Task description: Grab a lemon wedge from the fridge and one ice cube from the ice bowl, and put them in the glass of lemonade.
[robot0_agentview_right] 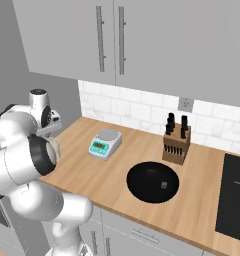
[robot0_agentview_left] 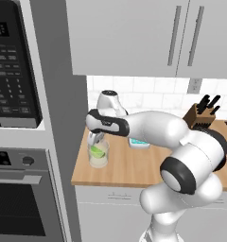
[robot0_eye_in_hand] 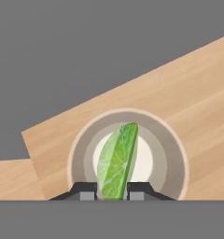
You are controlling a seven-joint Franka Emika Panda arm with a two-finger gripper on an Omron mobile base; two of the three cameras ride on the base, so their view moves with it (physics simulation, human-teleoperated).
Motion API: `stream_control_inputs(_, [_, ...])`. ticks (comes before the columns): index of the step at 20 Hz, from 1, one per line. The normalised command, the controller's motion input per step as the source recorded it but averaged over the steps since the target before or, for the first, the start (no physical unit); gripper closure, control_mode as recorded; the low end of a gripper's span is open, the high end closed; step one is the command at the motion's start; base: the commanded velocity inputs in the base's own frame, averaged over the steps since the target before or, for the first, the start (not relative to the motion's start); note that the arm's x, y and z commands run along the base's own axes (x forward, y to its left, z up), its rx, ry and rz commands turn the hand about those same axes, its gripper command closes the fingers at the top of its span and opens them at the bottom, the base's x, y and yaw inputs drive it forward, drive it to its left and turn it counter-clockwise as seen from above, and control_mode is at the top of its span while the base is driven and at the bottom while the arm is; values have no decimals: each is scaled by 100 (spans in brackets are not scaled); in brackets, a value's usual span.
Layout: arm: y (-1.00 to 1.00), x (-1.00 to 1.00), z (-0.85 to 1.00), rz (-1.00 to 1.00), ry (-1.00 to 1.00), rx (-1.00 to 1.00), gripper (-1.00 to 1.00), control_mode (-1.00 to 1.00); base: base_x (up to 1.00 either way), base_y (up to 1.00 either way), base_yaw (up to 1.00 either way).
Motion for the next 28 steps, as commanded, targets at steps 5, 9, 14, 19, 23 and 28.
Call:
stream_control_inputs(5, [-18, 4, -7, -1, 0, 0, 100, -100, 0, 0, 0])
stream_control_inputs(9, [-30, 0, 0, -4, 0, 0, 100, -100, 0, 0, 0])
stream_control_inputs(14, [-2, 5, 0, 0, 0, 0, 100, -100, 0, 0, 0])
stream_control_inputs(19, [0, 17, 0, 0, 2, 0, 100, -100, 0, 0, 0])
stream_control_inputs(23, [0, 4, 0, 0, 1, 0, 100, -100, 0, 0, 0])
stream_control_inputs(28, [9, 12, 0, -3, 3, 0, 100, -100, 0, 0, 0])
